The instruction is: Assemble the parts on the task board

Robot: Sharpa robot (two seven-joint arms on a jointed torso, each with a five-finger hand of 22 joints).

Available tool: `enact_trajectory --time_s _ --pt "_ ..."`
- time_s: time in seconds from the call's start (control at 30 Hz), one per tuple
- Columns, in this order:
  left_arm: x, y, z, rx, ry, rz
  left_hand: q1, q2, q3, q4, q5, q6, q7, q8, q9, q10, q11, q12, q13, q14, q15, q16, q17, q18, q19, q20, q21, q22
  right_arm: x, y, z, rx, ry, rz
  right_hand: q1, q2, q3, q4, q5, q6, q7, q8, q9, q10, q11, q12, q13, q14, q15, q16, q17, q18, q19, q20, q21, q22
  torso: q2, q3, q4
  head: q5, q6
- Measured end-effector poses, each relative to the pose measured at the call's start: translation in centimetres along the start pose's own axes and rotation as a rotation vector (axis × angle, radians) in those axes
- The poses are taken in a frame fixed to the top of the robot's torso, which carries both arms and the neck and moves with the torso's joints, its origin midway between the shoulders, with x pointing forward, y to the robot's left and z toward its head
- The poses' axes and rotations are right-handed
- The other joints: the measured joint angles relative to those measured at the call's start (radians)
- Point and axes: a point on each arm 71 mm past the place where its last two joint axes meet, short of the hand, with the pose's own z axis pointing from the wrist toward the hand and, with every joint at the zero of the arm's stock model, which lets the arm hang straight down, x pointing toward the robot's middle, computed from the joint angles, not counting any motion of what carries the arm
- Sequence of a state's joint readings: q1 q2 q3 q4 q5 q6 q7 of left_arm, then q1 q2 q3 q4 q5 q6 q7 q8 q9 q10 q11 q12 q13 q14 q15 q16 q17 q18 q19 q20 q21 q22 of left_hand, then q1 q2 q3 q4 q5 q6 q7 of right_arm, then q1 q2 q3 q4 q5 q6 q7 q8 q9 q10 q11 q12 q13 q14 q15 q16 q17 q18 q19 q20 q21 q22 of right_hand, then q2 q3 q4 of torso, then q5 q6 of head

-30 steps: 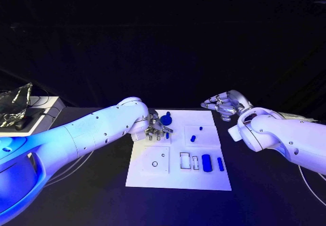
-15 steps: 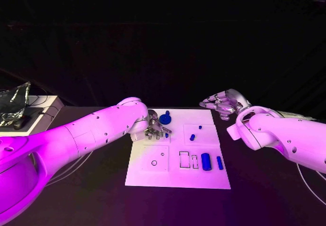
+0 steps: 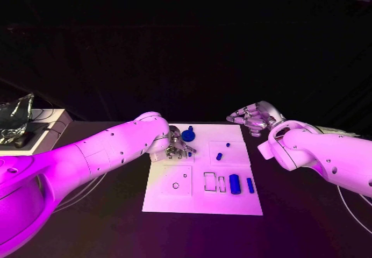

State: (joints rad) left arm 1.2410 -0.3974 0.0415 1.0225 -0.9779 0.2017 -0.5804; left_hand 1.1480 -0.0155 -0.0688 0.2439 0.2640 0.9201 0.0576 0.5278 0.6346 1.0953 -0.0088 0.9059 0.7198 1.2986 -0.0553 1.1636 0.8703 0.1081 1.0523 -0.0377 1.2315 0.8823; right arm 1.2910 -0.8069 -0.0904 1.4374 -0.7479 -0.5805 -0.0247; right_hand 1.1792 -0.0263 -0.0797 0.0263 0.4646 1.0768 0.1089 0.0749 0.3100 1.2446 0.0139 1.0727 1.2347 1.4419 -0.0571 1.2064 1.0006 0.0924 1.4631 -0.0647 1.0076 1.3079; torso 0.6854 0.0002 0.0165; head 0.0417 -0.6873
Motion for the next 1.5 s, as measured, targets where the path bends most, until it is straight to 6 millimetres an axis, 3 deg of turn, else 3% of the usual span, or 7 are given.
enact_trajectory --time_s 0.23,0.57,0.97,1.13,1.27,1.5 --pt "-0.02 0.00 0.04 0.007 -0.002 -0.010 0.005 0.005 -0.003 -0.003 0.000 0.000 0.000 0.000 0.001 0.000 0.000 0.000 -0.002 -0.004 -0.004 0.000 -0.004 0.000 -0.003 0.003 -0.007 -0.001 0.05 0.03 0.02 -0.001 0.001 -0.002 0.000 0.000 0.000 0.000 0.000 0.000 0.000 0.000 0.000 0.000 0.000 0.000 0.000 0.000 0.000 0.000 0.000 0.000 0.000 0.000 0.000 0.000 0.000 0.0001 -0.0004 0.000 0.002" --pt "-0.05 -0.11 0.08 0.019 -0.007 -0.025 0.051 0.041 0.036 -0.042 0.000 -0.005 0.005 0.000 0.002 -0.009 0.002 0.000 -0.005 -0.014 0.000 -0.007 -0.017 0.000 -0.016 0.002 -0.022 -0.005 0.09 0.04 0.05 0.001 0.003 -0.004 0.000 0.000 0.000 0.000 0.000 0.000 0.000 0.000 0.000 0.001 0.001 0.000 0.000 0.000 0.000 0.000 0.000 0.000 0.000 0.000 0.000 0.000 0.001 0.0004 -0.0001 0.001 0.003" --pt "-0.14 -0.11 0.19 0.025 -0.009 -0.041 0.050 0.041 0.050 -0.055 0.000 -0.005 0.005 -0.004 -0.002 -0.009 0.002 0.000 -0.010 -0.014 0.000 -0.007 -0.021 0.000 -0.016 0.002 -0.027 0.000 0.13 0.03 0.07 0.003 0.006 -0.005 0.000 0.000 0.000 0.000 0.000 0.000 0.000 0.000 0.000 0.001 0.001 0.000 0.000 0.000 0.000 0.000 0.000 0.000 0.000 0.000 0.000 0.000 0.001 0.0013 -0.0009 -0.001 0.005" --pt "-0.14 -0.13 0.24 0.025 -0.007 -0.043 0.063 0.052 0.062 -0.068 0.000 -0.005 0.005 -0.004 -0.004 -0.009 0.002 0.000 -0.010 -0.014 0.000 -0.007 -0.018 0.000 -0.016 0.002 -0.027 0.005 0.16 0.03 0.08 0.004 0.007 -0.005 0.000 0.000 0.000 0.000 0.000 0.000 0.000 0.000 0.000 0.001 0.001 0.000 0.000 0.000 0.000 0.000 0.000 0.000 0.000 0.000 0.000 0.000 0.002 0.0014 -0.0009 -0.001 0.004" --pt "-0.16 -0.14 0.29 0.025 -0.005 -0.044 0.086 0.050 0.114 -0.094 -0.001 -0.005 0.005 -0.021 -0.014 -0.013 -0.002 0.000 -0.013 -0.014 0.000 -0.004 -0.015 0.000 -0.016 0.002 -0.027 0.013 0.18 0.04 0.09 0.004 0.009 -0.005 0.000 0.000 0.000 0.000 0.000 0.000 0.000 0.000 0.000 0.001 0.001 0.000 0.000 0.000 0.000 0.000 0.000 0.000 0.000 0.000 0.000 0.000 0.002 0.0014 -0.0009 -0.002 0.004" --pt "-0.40 -0.19 0.23 0.030 -0.002 -0.044 0.095 0.027 0.274 -0.143 -0.005 0.004 -0.004 -0.040 -0.028 -0.014 0.000 0.000 -0.014 -0.018 -0.003 0.004 -0.005 0.000 -0.016 0.002 -0.027 0.032 0.24 0.07 0.09 0.004 0.013 -0.005 -0.005 0.005 0.000 0.000 0.000 0.000 0.000 0.000 0.000 0.001 0.001 0.000 0.002 0.000 0.000 0.000 0.000 0.000 0.000 0.000 0.000 -0.001 0.002 0.0014 -0.0009 -0.004 0.003"
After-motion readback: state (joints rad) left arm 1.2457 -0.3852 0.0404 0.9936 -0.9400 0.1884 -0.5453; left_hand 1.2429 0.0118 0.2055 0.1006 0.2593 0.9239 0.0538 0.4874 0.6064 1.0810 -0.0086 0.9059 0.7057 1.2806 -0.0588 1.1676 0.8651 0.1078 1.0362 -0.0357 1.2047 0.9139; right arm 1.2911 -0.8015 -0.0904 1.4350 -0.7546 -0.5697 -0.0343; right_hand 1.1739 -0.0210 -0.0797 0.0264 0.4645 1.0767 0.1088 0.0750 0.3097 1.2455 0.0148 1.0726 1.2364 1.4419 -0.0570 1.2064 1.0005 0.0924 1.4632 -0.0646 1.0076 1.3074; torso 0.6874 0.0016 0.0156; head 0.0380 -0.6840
